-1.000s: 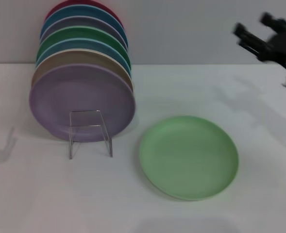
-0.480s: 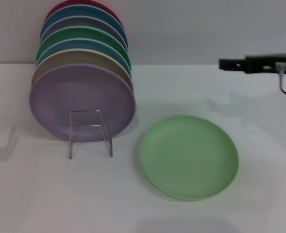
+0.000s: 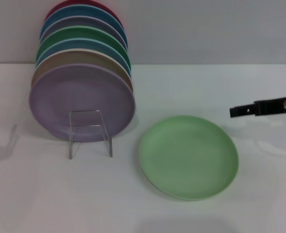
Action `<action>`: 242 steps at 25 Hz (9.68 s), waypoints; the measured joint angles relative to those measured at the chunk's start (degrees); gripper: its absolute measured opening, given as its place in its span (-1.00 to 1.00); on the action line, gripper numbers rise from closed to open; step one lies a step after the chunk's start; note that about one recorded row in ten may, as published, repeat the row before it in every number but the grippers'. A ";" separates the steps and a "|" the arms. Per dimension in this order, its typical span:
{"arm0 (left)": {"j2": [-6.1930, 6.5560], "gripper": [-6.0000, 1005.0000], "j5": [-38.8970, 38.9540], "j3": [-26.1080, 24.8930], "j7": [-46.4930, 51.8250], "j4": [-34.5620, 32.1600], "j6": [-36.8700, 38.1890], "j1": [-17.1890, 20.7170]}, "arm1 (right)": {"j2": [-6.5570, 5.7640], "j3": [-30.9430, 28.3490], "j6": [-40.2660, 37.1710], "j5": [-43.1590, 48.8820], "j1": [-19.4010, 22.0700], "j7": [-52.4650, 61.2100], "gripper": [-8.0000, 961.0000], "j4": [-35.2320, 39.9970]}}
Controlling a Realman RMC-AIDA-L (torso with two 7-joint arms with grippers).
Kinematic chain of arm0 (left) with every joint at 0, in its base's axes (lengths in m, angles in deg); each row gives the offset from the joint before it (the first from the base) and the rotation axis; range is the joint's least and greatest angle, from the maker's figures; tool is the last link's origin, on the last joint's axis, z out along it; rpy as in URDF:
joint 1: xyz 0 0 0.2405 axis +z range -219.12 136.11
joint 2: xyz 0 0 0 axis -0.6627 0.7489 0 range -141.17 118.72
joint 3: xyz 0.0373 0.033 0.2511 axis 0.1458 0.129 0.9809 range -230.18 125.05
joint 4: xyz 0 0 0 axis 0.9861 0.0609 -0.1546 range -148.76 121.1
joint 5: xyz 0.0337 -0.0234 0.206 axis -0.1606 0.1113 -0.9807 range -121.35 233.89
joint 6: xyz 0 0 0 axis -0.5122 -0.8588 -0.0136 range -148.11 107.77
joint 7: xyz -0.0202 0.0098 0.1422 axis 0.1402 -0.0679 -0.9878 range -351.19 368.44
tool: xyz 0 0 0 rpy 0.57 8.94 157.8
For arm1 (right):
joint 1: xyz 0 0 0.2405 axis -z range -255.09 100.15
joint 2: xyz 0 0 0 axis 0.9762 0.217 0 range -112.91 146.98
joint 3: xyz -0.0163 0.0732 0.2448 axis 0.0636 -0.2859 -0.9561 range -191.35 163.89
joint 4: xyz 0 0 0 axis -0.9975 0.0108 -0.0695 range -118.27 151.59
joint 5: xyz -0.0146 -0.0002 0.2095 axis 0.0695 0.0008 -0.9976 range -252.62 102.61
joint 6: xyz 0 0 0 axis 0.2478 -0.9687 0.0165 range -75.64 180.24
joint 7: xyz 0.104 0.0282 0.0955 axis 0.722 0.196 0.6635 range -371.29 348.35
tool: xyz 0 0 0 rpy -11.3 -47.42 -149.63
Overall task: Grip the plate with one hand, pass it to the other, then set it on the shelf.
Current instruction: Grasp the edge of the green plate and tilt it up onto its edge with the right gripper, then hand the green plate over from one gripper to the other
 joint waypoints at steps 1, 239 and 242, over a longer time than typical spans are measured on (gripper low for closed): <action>0.00 0.62 0.01 0.00 0.00 0.00 0.00 0.00 | 0.00 0.00 0.00 0.00 0.00 0.00 0.66 0.00; 0.70 0.53 19.59 10.78 -35.78 93.65 -125.05 -1.98 | 0.96 -11.98 2.89 -63.10 8.01 -103.58 -0.92 40.41; 0.71 0.42 19.58 10.91 -35.78 93.50 -124.93 -1.98 | 0.96 -11.98 2.96 -63.10 8.01 -103.45 -0.93 40.41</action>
